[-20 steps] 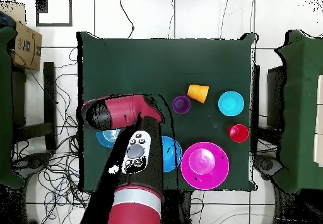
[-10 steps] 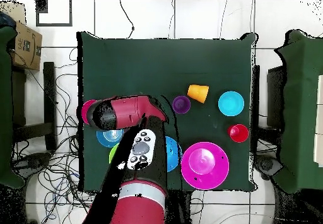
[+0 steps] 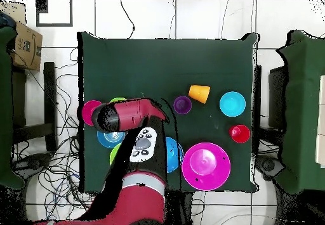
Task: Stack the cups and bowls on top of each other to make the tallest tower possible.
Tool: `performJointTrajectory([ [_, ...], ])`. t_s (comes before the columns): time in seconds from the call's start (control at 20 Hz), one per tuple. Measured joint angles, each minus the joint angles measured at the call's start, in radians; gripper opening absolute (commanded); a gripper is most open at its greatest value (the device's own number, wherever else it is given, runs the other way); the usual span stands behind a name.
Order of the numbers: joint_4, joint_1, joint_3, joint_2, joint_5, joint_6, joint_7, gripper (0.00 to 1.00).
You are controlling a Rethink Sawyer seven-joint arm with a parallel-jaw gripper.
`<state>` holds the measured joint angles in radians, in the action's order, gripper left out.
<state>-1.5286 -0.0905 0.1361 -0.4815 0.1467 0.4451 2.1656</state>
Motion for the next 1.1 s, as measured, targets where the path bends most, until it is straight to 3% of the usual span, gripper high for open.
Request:
performJointTrajectory([
  [0.6,0.000,-0.002,0.003,0.078,0.000,-0.060,0.000,1.00],
  [1.1,0.000,-0.026,0.003,0.090,0.000,-0.063,0.000,1.00],
])
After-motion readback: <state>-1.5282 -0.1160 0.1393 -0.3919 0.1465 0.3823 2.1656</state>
